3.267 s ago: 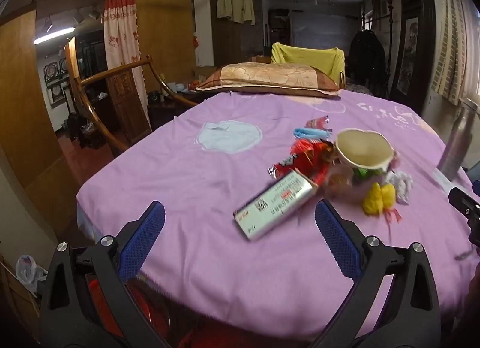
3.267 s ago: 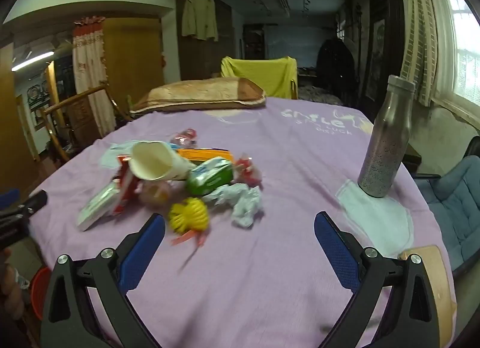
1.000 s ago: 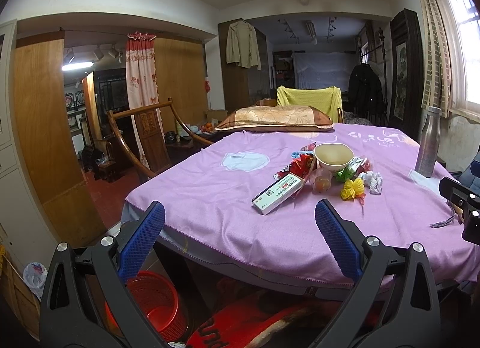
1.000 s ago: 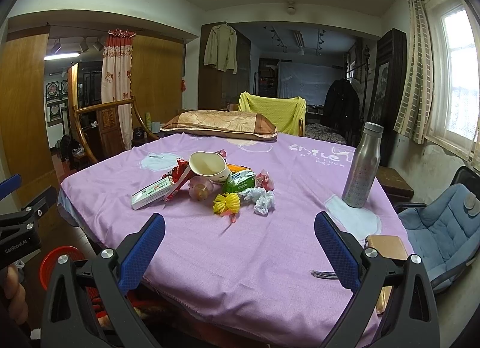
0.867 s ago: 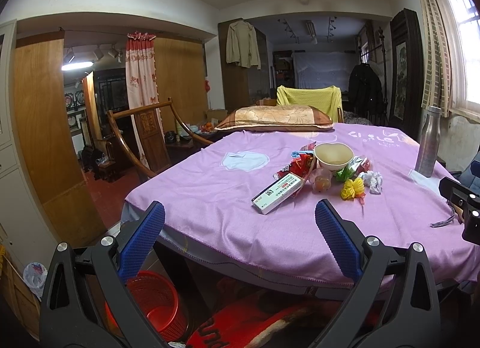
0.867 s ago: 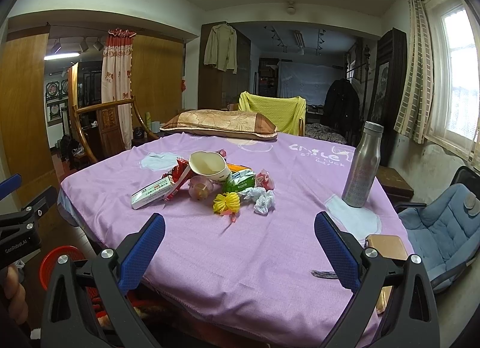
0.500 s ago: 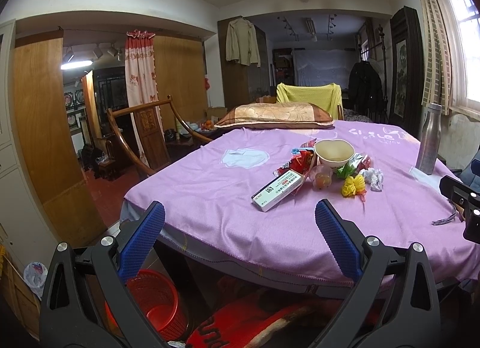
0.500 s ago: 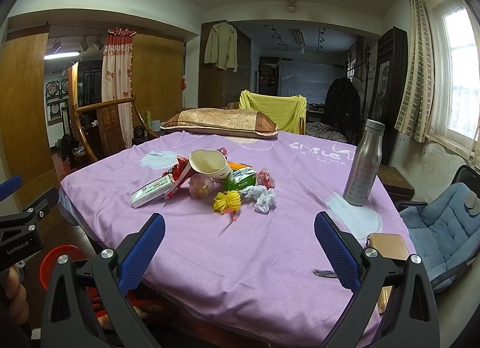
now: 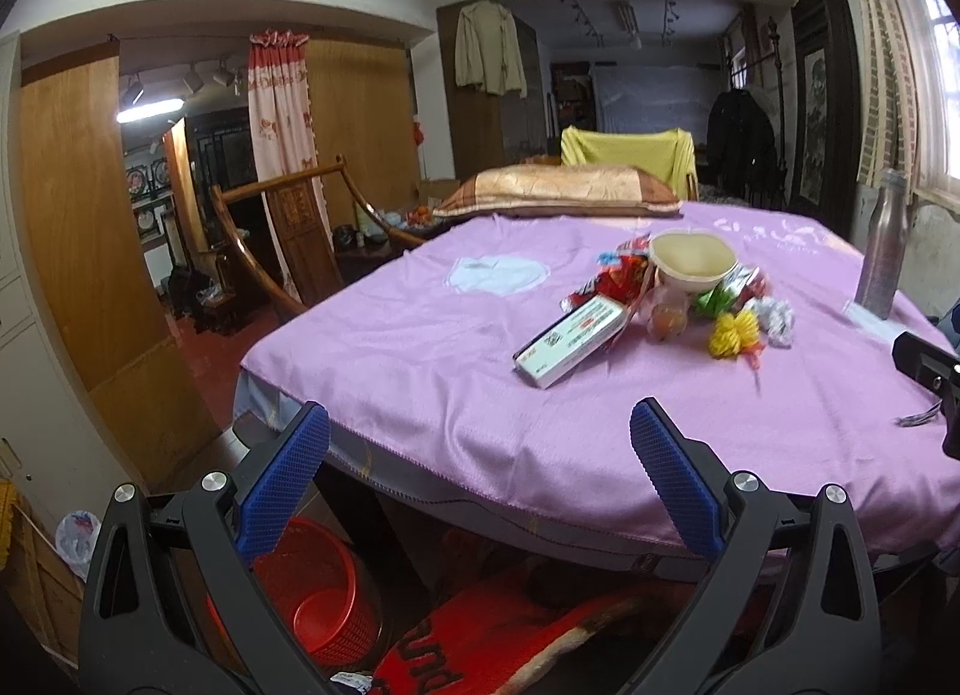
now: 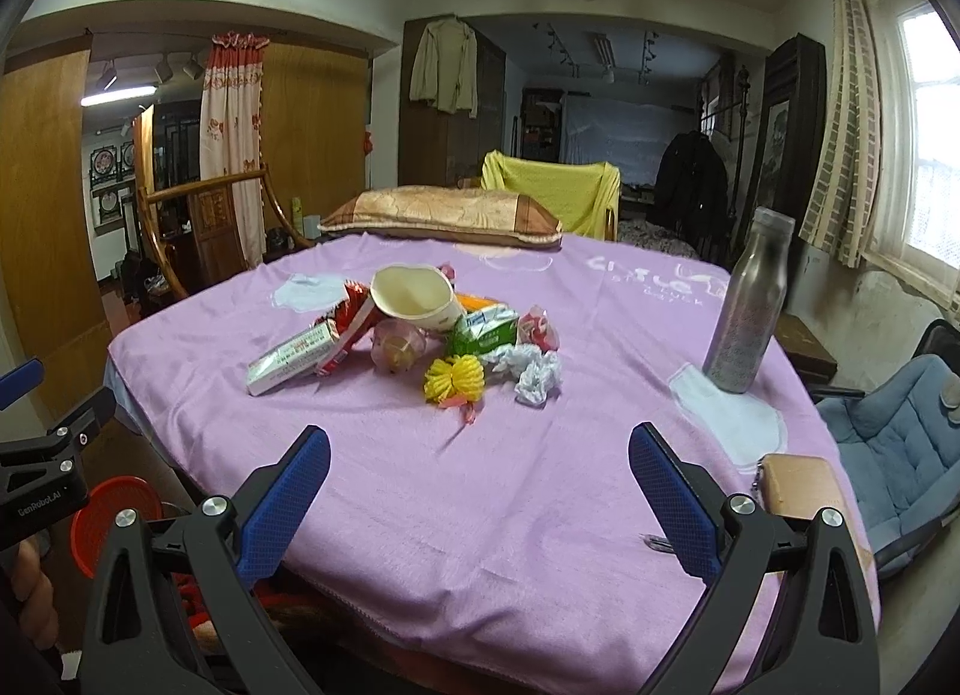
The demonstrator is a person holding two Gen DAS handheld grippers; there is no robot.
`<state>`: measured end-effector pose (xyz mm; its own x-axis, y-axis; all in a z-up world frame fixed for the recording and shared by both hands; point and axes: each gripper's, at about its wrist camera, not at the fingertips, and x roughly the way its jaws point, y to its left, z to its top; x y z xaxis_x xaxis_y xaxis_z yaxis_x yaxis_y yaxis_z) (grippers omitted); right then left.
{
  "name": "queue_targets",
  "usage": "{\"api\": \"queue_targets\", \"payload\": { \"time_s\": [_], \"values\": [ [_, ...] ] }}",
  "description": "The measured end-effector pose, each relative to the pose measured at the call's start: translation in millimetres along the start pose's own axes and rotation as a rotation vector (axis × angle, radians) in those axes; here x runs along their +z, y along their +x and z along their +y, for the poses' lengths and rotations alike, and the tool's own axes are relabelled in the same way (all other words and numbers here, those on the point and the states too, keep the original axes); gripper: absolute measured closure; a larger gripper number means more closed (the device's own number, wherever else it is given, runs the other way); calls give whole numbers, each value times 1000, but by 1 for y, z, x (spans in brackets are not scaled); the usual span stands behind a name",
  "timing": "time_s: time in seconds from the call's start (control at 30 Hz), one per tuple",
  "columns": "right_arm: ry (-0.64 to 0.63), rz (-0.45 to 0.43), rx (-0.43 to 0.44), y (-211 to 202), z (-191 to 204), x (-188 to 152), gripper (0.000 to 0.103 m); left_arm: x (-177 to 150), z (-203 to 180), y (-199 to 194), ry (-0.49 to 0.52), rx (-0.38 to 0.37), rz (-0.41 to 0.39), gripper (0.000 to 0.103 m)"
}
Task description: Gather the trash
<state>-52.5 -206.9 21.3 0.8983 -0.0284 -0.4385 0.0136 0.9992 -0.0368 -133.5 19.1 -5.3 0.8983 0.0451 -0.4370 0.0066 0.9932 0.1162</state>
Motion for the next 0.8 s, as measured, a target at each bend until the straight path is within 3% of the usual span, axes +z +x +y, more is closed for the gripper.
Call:
{"api": "queue_targets", "payload": {
  "time_s": [0.27,0.43,0.57,0.67,0.8],
  "values": [
    [13,103,14,55,0,-4,6,-11,7,60,-2,24,129,7],
    [32,132,14,84,-7,-3,6,-3,10,105,8,-6,198,7],
    [72,137,27,102,-16,4,6,16,-6,143,62,-63,214,7],
    [89,139,39,113,-22,9,6,30,-24,173,118,-146,222,7],
    [93,152,43,124,-27,14,6,41,-40,217,130,-223,283,7]
  ]
}}
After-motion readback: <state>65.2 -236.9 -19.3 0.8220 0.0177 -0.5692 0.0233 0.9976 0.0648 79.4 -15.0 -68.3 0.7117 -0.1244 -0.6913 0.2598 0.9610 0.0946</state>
